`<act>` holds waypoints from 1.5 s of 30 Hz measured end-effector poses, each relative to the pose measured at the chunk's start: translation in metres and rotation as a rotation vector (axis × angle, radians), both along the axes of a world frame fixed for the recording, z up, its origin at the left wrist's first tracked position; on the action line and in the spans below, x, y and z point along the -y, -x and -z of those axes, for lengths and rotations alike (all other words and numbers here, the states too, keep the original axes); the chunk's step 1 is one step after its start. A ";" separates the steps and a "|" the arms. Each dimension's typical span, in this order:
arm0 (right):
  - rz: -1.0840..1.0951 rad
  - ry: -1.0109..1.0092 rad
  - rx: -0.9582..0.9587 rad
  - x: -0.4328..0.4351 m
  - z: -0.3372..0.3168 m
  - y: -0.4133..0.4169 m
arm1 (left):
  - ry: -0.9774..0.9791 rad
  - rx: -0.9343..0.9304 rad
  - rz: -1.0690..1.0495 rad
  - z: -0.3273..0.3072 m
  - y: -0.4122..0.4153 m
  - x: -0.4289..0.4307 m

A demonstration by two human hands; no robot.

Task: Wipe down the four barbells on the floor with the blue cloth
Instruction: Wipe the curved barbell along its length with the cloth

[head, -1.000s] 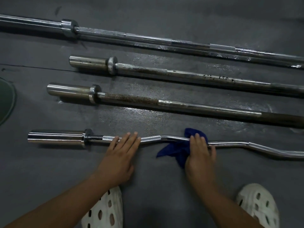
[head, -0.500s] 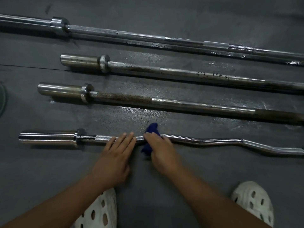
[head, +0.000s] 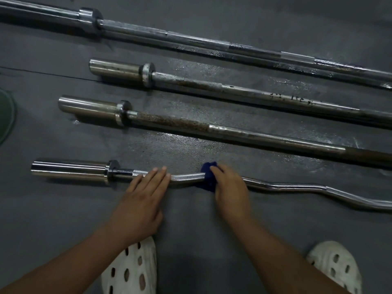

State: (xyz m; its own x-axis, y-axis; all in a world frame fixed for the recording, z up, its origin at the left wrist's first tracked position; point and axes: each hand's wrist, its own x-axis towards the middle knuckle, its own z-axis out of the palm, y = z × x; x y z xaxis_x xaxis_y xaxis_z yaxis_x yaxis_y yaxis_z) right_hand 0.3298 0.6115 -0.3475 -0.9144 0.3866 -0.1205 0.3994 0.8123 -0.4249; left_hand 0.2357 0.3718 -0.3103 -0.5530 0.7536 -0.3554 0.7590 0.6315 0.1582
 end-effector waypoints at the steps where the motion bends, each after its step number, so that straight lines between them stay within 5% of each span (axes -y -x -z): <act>1: 0.093 0.055 -0.037 0.002 -0.004 0.001 | 0.005 -0.002 -0.008 -0.001 0.001 0.002; 4: 0.170 0.275 -0.045 0.039 -0.026 0.023 | 0.024 0.002 -0.015 0.001 0.002 0.003; 7: -0.154 0.356 0.059 0.047 -0.036 0.035 | 0.019 0.005 -0.018 0.002 0.002 0.002; 12: 0.094 -0.063 0.101 0.025 -0.014 0.005 | 0.009 0.001 -0.029 0.003 0.003 0.009; 18: -0.229 0.017 -0.038 0.045 -0.015 0.028 | 0.003 0.003 -0.038 0.000 0.003 0.012; 22: 0.106 -0.031 0.086 0.052 -0.019 0.019 | -0.011 0.008 -0.058 0.000 0.002 0.016; 26: -0.296 0.164 0.027 0.087 -0.031 0.062 | -0.017 0.021 -0.080 -0.002 0.002 0.013; 29: 0.030 0.348 -0.087 0.052 -0.028 0.069 | -0.009 0.007 -0.095 -0.004 0.007 0.026; 31: 0.158 0.277 -0.064 0.057 -0.026 0.054 | -0.008 -0.006 -0.117 -0.003 0.008 0.031; 36: -0.288 0.002 0.089 0.085 -0.021 0.030 | -0.033 0.020 -0.148 -0.004 0.003 0.035; 39: -0.391 0.145 0.049 0.041 -0.022 0.039 | -0.049 0.034 -0.150 -0.009 0.003 0.044; 45: -0.107 0.560 -0.076 0.109 -0.066 0.083 | -0.087 0.042 -0.227 -0.005 -0.001 0.061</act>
